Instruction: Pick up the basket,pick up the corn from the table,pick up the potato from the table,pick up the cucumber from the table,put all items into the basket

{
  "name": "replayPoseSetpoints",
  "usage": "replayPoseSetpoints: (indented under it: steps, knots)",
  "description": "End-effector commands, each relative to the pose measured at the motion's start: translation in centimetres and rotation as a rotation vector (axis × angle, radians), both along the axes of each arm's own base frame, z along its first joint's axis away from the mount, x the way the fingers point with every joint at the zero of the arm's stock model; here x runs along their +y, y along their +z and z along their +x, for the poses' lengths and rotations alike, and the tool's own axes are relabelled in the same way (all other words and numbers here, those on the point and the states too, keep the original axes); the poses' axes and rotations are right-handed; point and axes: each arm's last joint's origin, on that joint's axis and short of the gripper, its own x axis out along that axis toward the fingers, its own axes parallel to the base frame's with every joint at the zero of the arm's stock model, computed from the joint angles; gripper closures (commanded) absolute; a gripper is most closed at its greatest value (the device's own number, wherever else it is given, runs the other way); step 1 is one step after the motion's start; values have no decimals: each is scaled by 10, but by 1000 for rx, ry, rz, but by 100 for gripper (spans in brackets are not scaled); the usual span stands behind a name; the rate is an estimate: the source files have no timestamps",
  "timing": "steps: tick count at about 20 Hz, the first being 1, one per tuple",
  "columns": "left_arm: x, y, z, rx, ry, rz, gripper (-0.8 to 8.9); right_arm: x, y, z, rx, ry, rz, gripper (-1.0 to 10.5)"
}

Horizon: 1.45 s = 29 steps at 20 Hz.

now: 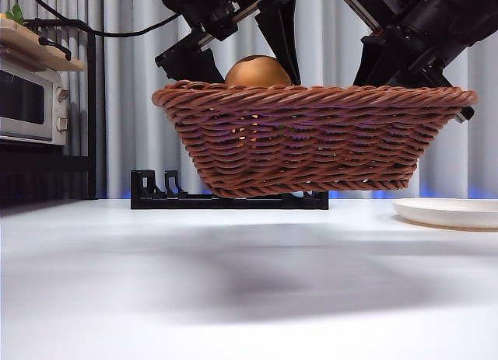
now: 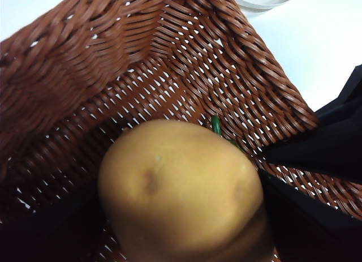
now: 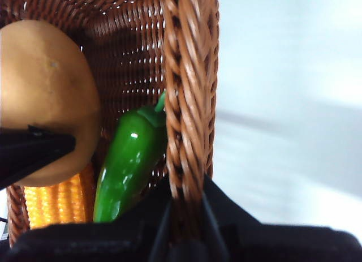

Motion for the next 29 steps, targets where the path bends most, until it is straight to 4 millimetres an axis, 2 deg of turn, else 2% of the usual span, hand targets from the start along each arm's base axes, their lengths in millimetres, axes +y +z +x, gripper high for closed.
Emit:
replayPoseSetpoints:
  steps: [1, 3, 5, 9, 13, 17, 24, 29]
  knots:
    - [-2, 0, 1, -17, -17, -3, 190, 1, 2, 2, 1, -2, 21, 959]
    - [-3, 7, 1, -32, -19, -18, 190, 1, 2, 2, 1, -3, 21, 959]
    - [-2, 23, -1, -64, -21, -46, 190, 1, 2, 2, 0, -4, 21, 959]
    - [12, 75, -21, -172, -56, -87, 190, 1, 2, 3, -7, -9, 21, 959]
    - [48, 128, -63, -318, -68, -147, 191, 4, -3, 11, -2, -39, 45, 959]
    - [99, 169, -118, -478, 3, -152, 191, 11, -27, 31, 54, -84, 66, 959]
    - [145, 191, -170, -600, 77, -174, 191, 17, -61, 52, 120, -178, 46, 959]
    - [159, 196, -186, -634, 89, -194, 191, 17, -74, 55, 145, -211, 1, 959]
